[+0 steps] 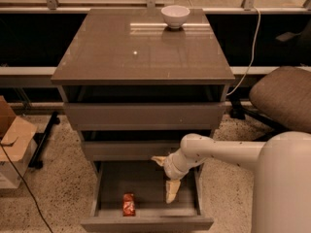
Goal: Pick coke can from bottom drawer and place on counter
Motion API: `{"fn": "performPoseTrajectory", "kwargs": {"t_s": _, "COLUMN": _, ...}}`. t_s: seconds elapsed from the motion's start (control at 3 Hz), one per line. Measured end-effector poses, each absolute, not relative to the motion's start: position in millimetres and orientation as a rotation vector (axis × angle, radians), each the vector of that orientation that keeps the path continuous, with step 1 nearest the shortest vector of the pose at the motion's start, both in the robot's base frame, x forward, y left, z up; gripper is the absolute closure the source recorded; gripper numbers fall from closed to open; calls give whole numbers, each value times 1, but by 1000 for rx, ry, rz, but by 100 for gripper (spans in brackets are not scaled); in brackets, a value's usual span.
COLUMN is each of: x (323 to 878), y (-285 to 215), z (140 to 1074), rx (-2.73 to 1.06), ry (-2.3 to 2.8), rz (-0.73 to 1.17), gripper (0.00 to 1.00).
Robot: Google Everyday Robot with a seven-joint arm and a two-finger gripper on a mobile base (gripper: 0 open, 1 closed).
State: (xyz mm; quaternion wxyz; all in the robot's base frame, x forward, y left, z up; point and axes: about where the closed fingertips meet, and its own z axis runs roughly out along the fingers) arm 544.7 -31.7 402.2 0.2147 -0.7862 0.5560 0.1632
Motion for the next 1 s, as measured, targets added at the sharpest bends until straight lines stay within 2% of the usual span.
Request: {"fn": "performPoseTrajectory", "kwargs": {"t_s": 1.0, "x": 552, "y": -13, "z": 328, "rx": -2376, "ry": 1320, "rz": 252, "gripper": 0}}
